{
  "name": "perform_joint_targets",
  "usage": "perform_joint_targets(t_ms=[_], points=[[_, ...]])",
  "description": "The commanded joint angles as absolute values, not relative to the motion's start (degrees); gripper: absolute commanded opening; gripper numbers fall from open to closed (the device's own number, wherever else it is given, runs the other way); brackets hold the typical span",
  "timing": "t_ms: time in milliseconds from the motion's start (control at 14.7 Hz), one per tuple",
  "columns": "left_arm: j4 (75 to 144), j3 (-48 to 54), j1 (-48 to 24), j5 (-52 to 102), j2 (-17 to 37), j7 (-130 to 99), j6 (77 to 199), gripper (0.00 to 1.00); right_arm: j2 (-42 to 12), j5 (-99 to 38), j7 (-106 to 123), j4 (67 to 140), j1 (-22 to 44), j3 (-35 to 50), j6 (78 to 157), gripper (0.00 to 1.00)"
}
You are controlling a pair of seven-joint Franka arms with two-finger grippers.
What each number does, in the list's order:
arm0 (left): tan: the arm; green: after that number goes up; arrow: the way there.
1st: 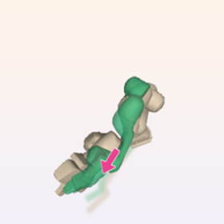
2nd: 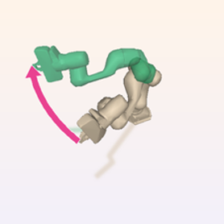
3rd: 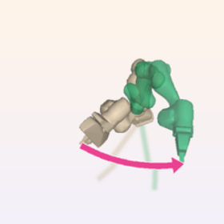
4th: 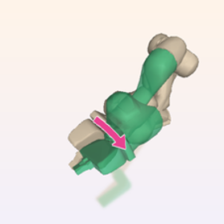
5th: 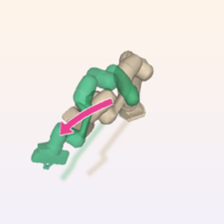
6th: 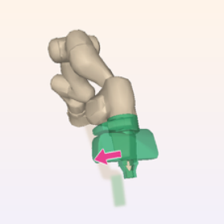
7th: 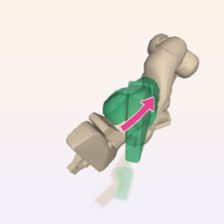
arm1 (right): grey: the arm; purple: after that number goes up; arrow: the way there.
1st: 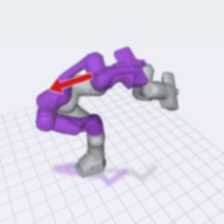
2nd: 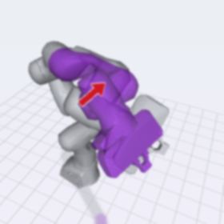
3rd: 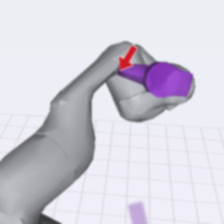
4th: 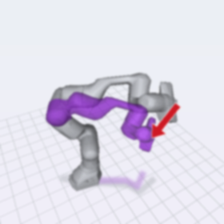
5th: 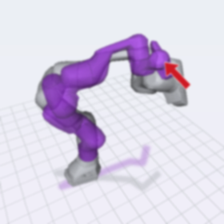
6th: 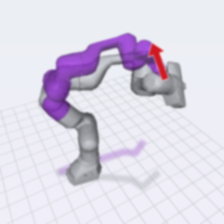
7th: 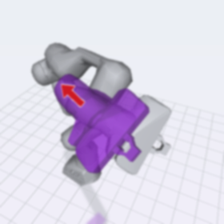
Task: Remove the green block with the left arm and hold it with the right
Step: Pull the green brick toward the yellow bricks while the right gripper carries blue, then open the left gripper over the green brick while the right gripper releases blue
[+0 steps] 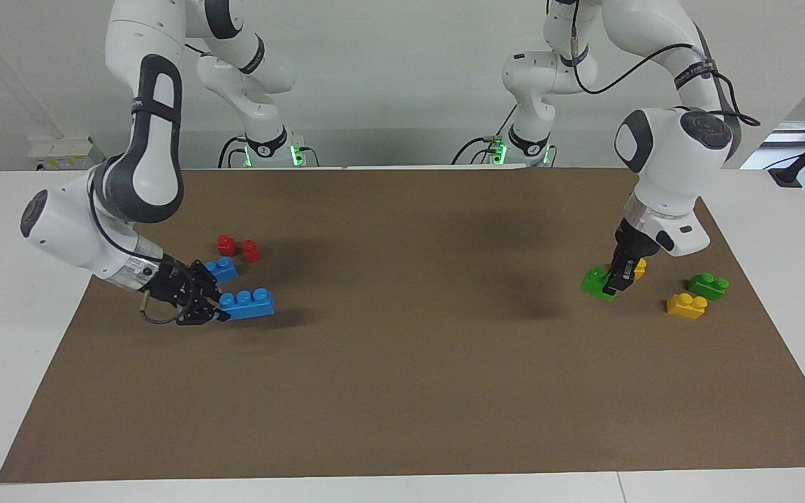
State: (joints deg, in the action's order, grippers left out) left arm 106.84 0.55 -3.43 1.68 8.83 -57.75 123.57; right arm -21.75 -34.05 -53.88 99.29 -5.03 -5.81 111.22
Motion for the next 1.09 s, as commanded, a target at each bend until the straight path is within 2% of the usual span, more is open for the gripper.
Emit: perform_joint_targets(t_ms=[0, 545, 885, 953, 1021], points=[[107.22, 1.05, -0.19, 2.81, 11.07, -48.20, 126.81, 0.00, -22.06, -34.19, -49.75, 102.13, -6.59, -4.83, 112.32, 0.00], [106.79, 0.88, 5.09, 2.11, 19.85, -40.17, 137.45, 0.00, -23.12, -39.81, -49.31, 106.78, -3.26, -4.75, 119.97, 0.00], [105.38, 0.88, 7.47, 2.90, 22.41, -44.28, 138.51, 0.00, -22.76, -40.69, -49.22, 108.46, -2.55, -4.75, 122.08, 0.00], [105.21, 0.88, 7.47, 2.90, 22.67, -46.12, 139.73, 0.00, -22.76, -40.69, -49.13, 108.46, -2.37, -4.75, 122.34, 0.22], [105.38, 0.88, 7.47, 2.90, 23.28, -47.10, 141.31, 0.00, -22.76, -40.69, -48.70, 108.63, -2.37, -4.75, 122.43, 0.68]])
